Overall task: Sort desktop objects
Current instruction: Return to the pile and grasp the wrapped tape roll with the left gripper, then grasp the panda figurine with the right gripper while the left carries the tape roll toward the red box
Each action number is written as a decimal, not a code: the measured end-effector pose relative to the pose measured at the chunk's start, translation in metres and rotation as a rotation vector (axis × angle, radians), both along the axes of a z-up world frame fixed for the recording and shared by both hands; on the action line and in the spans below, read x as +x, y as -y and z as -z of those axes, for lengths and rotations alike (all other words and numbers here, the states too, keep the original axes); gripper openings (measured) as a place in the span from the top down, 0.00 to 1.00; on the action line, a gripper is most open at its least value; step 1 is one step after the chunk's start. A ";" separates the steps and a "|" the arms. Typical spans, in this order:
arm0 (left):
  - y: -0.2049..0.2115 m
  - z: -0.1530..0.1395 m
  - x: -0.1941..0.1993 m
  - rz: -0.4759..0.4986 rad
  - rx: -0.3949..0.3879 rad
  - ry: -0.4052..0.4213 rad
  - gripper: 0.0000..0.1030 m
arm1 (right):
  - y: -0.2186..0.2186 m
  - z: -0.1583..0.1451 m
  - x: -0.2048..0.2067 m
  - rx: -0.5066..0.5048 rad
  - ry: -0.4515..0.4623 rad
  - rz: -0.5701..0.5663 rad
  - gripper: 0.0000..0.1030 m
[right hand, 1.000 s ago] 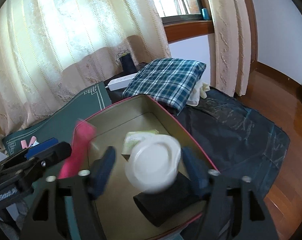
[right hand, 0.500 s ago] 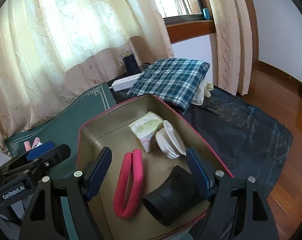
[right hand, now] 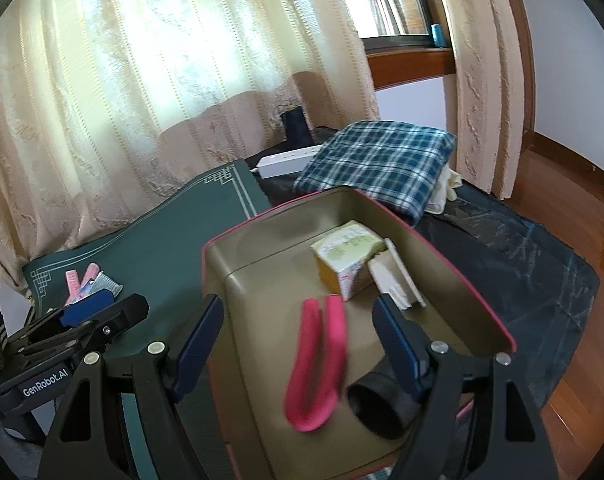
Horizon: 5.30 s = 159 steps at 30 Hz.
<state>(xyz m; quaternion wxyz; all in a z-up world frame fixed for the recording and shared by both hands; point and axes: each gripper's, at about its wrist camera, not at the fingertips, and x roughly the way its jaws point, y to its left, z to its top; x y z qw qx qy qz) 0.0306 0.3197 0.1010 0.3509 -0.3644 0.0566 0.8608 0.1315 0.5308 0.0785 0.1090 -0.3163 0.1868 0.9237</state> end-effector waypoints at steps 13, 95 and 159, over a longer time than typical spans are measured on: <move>0.069 0.011 -0.024 -0.122 0.002 0.047 0.28 | 0.053 0.002 -0.029 0.005 0.005 -0.120 0.22; 0.331 0.064 -0.186 -0.618 -0.047 0.055 0.62 | 0.242 0.067 -0.174 0.074 0.215 -0.494 0.22; 0.109 0.027 -0.036 -0.196 -0.070 -0.015 0.62 | 0.066 0.011 -0.018 -0.017 0.010 -0.172 0.62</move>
